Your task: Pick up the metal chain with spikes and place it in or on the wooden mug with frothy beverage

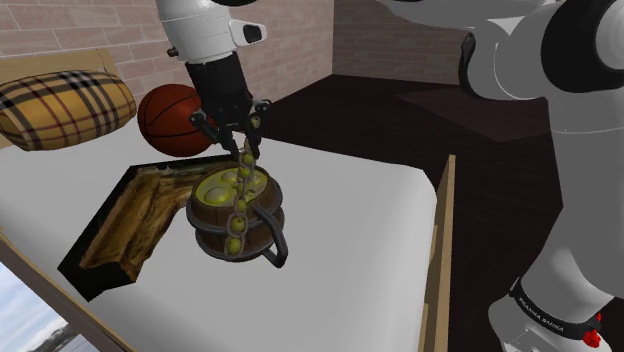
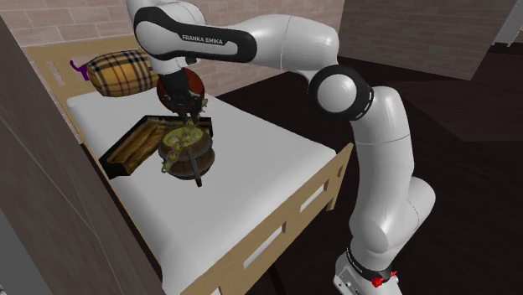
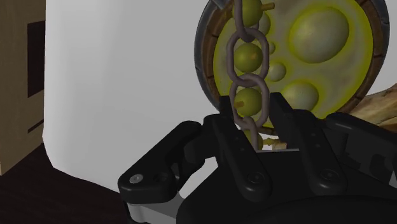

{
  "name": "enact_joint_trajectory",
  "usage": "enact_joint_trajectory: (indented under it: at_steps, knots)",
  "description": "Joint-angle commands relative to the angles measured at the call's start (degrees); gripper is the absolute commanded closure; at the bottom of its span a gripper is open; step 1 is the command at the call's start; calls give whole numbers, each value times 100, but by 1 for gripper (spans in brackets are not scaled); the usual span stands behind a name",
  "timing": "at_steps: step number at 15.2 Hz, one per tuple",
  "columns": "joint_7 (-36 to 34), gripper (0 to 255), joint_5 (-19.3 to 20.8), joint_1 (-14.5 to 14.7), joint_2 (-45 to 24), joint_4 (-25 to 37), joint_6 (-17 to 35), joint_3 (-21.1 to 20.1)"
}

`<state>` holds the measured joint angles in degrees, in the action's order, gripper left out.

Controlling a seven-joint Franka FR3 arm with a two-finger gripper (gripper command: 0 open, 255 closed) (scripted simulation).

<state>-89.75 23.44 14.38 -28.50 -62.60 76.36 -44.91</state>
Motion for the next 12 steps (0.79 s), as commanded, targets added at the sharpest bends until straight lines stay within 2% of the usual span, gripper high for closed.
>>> enact_joint_trajectory:
  at_steps: [1, 2, 10, 11, 12]
  knots:
    - [-20, 255, -60, -125, 80, -323, 233, -23]
    - [-35, 255, -91, -199, 126, -529, 388, -35]
    - [-35, 255, -91, -200, 126, -529, 388, -36]
    - [-36, 0, -88, -195, 121, -520, 384, -35]
    - [-35, 0, -89, -196, 122, -521, 384, -35]
